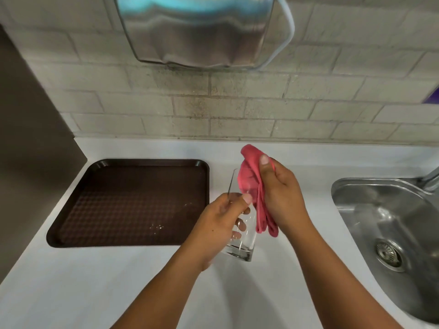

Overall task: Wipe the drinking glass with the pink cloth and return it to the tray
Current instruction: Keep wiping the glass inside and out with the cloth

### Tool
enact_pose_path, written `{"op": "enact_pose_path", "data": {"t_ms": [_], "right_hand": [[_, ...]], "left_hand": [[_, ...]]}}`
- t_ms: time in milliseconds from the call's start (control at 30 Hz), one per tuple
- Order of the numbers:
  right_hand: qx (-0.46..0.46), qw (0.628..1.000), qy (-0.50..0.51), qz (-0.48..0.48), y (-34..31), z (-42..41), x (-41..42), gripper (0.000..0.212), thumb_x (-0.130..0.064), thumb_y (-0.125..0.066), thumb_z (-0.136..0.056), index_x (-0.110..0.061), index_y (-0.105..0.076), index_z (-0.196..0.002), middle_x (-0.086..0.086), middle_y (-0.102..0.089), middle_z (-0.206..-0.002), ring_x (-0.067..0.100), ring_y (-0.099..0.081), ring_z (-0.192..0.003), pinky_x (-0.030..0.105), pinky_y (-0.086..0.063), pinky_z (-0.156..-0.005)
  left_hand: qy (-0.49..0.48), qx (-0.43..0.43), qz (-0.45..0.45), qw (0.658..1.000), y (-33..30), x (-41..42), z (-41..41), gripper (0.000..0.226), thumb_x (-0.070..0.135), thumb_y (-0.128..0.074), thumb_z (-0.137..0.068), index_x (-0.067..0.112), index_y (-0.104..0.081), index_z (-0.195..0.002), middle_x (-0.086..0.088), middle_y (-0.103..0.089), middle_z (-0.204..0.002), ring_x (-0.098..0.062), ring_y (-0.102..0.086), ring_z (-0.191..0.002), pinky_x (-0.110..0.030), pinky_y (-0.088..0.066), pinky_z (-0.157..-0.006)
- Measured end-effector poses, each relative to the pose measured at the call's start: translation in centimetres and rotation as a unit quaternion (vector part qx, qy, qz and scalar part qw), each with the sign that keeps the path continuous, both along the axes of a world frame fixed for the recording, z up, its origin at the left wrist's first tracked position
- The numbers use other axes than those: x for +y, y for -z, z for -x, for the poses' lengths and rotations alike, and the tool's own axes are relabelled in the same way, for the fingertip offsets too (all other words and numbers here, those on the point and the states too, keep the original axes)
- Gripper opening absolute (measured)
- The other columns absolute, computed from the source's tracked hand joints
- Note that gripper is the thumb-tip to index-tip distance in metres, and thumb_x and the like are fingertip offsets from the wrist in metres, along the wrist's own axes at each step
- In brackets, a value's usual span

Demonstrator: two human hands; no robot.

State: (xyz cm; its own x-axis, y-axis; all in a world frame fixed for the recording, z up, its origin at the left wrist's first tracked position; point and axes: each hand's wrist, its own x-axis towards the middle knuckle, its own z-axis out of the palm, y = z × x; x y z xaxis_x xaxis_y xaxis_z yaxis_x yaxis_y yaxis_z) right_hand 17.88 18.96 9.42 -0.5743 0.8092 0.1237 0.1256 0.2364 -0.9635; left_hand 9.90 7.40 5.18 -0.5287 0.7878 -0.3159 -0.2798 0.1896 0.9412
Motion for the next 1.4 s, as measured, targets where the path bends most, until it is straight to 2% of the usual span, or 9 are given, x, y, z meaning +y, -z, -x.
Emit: {"op": "enact_pose_path", "data": {"t_ms": [200,433,567,700,867,1000,1133,1300,1400], "right_hand": [[0.039,0.996,-0.069,-0.049,-1.1,1.1,1.6,0.026,-0.031,-0.057,-0.106,-0.023,-0.069,-0.084,-0.012,-0.066,-0.068,0.006,-0.061,-0.064,0.021,-0.051,-0.065],[-0.061,0.99,0.007,-0.128,-0.9,2.1,1.8,0.023,-0.034,-0.051,-0.107,-0.023,-0.071,-0.112,-0.004,-0.076,-0.089,0.016,-0.07,-0.08,0.029,-0.054,-0.072],[0.01,0.998,-0.027,-0.063,-1.7,2.3,1.7,0.022,-0.033,-0.056,-0.106,-0.025,-0.073,-0.117,-0.006,-0.078,-0.099,0.007,-0.073,-0.083,0.013,-0.053,-0.07],[0.13,0.99,-0.009,0.061,-1.6,2.4,2.1,0.016,-0.038,-0.062,-0.1,-0.037,-0.078,-0.099,-0.002,-0.078,-0.101,0.038,-0.074,-0.102,0.059,-0.058,-0.096],[0.224,0.947,0.011,0.228,-1.4,1.6,1.2,0.019,-0.042,-0.066,-0.099,-0.03,-0.078,-0.089,0.018,-0.072,-0.088,0.05,-0.067,-0.084,0.086,-0.045,-0.087],[0.167,0.971,0.053,0.165,-1.0,1.1,-0.2,0.032,-0.045,-0.053,-0.106,-0.031,-0.078,-0.092,-0.001,-0.08,-0.082,0.027,-0.077,-0.084,0.052,-0.062,-0.088],[0.072,0.995,0.027,0.057,0.6,-0.4,-2.7,0.038,-0.047,-0.039,-0.109,-0.035,-0.066,-0.133,-0.009,-0.08,-0.109,0.0,-0.076,-0.093,0.015,-0.056,-0.07],[0.065,0.991,-0.021,0.112,2.7,-3.2,-7.9,0.047,-0.051,-0.039,-0.108,-0.056,-0.035,-0.154,-0.01,-0.073,-0.129,0.002,-0.078,-0.087,0.017,-0.06,-0.065],[0.055,0.997,-0.049,0.034,4.1,-4.5,-11.2,0.054,-0.049,-0.034,-0.105,-0.063,-0.022,-0.155,-0.011,-0.049,-0.16,0.005,-0.061,-0.13,0.027,-0.06,-0.09]], "left_hand": [[0.04,-0.241,-0.058,0.968,0.5,-0.4,0.1,0.057,0.056,-0.07,-0.089,0.009,-0.075,-0.121,-0.011,-0.078,-0.098,-0.021,-0.071,-0.075,-0.036,-0.056,-0.072],[0.026,0.187,0.067,0.98,0.0,-1.5,-0.6,0.077,0.083,-0.07,-0.072,0.033,-0.061,-0.129,0.006,-0.079,-0.107,-0.008,-0.08,-0.086,-0.03,-0.065,-0.08],[-0.018,0.035,-0.026,0.999,0.2,-1.2,-1.1,0.073,0.067,-0.079,-0.071,0.018,-0.067,-0.125,-0.004,-0.078,-0.097,-0.015,-0.072,-0.077,-0.035,-0.06,-0.075],[0.016,-0.168,-0.102,0.98,-0.5,-1.8,-0.8,0.061,0.051,-0.077,-0.082,0.008,-0.075,-0.125,-0.013,-0.078,-0.105,-0.024,-0.072,-0.081,-0.039,-0.059,-0.073],[0.078,-0.285,-0.134,0.946,-0.9,-2.4,-0.5,0.076,0.052,-0.071,-0.086,0.002,-0.065,-0.143,-0.019,-0.074,-0.116,-0.033,-0.073,-0.092,-0.042,-0.061,-0.08],[0.043,-0.33,-0.157,0.93,-0.9,-1.9,-0.9,0.081,0.048,-0.065,-0.093,-0.011,-0.052,-0.148,-0.025,-0.068,-0.113,-0.036,-0.07,-0.088,-0.043,-0.062,-0.075],[-0.021,-0.291,-0.144,0.946,-1.0,-1.1,-1.0,0.079,0.048,-0.063,-0.088,-0.012,-0.059,-0.139,-0.025,-0.071,-0.101,-0.038,-0.07,-0.079,-0.046,-0.06,-0.075],[-0.099,-0.262,-0.125,0.952,-0.6,-0.6,-0.5,0.072,0.052,-0.069,-0.082,0.0,-0.068,-0.131,-0.02,-0.074,-0.1,-0.034,-0.072,-0.086,-0.046,-0.06,-0.083],[-0.122,-0.228,-0.098,0.961,-0.6,-0.3,0.0,0.052,0.053,-0.071,-0.088,0.007,-0.078,-0.111,-0.021,-0.075,-0.102,-0.039,-0.069,-0.094,-0.051,-0.056,-0.096]]}}
